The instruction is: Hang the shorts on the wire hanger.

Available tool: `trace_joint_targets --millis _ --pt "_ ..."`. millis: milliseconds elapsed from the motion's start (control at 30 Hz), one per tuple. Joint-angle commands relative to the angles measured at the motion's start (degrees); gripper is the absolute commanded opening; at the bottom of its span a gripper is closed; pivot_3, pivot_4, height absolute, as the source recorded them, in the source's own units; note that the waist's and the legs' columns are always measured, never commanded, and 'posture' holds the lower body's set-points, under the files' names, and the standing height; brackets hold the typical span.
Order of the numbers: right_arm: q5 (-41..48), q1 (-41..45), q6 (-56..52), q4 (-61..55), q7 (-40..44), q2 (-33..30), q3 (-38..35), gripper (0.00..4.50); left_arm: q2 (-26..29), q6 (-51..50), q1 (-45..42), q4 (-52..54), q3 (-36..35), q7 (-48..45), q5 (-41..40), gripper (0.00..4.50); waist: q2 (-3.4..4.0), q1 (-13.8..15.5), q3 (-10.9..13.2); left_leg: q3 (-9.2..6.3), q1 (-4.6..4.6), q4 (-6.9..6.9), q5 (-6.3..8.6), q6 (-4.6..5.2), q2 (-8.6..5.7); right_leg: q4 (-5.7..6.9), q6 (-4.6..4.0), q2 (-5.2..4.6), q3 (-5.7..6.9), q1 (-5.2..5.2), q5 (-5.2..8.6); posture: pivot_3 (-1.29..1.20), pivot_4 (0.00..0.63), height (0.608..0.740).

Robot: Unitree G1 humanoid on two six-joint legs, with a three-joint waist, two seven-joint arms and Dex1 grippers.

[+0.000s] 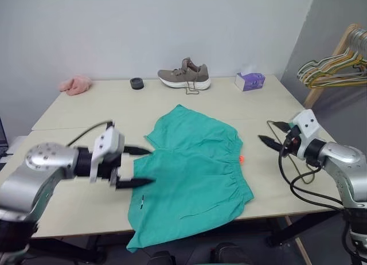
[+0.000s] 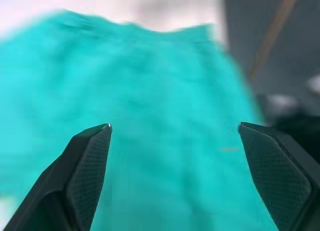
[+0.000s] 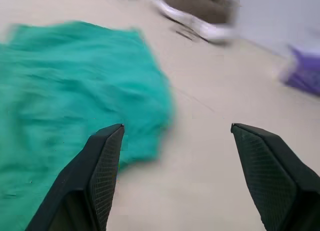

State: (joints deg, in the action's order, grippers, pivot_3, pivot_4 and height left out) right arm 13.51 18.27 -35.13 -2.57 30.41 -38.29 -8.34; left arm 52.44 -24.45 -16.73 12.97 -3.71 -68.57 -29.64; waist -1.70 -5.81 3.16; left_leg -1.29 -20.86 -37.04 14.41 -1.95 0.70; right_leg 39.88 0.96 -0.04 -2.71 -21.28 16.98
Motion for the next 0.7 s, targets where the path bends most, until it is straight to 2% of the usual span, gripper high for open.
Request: trace_joint_targets --millis 33,200,300,467,600,700 --pt "-2.0 5.0 -6.5 7.8 -6.2 -0.5 -3.2 3.63 -3.9 0.3 -6.4 -0.2 4.0 1.2 1.1 4.27 0.00 -0.4 0.0 0.04 -0.01 -0.01 0.00 0.00 -0.01 -0.03 0.04 -0.01 -0.04 0.02 -0.03 -0.15 0.000 0.740" --pt "-2.9 10.1 -5.7 20.4 -5.1 -1.1 -1.8 3.63 -7.1 0.7 -11.8 -2.2 8.0 -0.5 2.8 4.27 0.03 -2.1 0.0 0.06 -0.08 0.08 0.00 0.01 -0.02 -0.35 0.10 0.04 -0.11 0.04 -0.06 -0.15 0.000 0.740" --pt "-5.4 14.2 -3.2 32.7 -3.6 -1.5 0.5 3.63 -8.8 2.9 -14.8 -4.8 10.2 -1.7 4.7 4.27 0.06 -3.2 0.0 0.06 -0.10 0.10 0.01 0.01 -0.03 -0.45 0.09 0.20 -0.12 0.04 -0.05 -0.15 0.000 0.740" --pt "-8.3 19.3 1.1 47.2 -0.9 -1.2 3.7 3.63 -9.9 5.6 -16.9 -7.6 11.7 -3.8 6.7 4.27 0.09 -4.4 0.0 0.04 -0.10 0.11 0.01 0.01 -0.01 -0.49 0.09 0.21 -0.13 0.06 -0.05 -0.15 0.000 0.740" --pt "-8.9 23.2 -0.7 57.3 0.5 -0.6 4.1 3.63 -11.0 6.9 -18.0 -8.9 12.2 -4.6 7.5 4.27 0.00 -5.2 -0.1 -0.01 -0.06 0.07 0.01 0.01 0.00 -0.55 0.15 0.19 -0.10 0.20 -0.09 -0.15 0.000 0.740" --pt "-10.9 24.2 -0.8 61.9 1.9 -0.8 6.0 3.09 -11.5 7.8 -18.2 -9.6 12.3 -5.2 8.2 4.31 -0.11 -5.3 -0.2 -0.08 -0.05 0.08 0.01 0.01 0.02 -0.67 0.16 0.19 -0.01 0.30 -0.10 -0.15 0.000 0.740"
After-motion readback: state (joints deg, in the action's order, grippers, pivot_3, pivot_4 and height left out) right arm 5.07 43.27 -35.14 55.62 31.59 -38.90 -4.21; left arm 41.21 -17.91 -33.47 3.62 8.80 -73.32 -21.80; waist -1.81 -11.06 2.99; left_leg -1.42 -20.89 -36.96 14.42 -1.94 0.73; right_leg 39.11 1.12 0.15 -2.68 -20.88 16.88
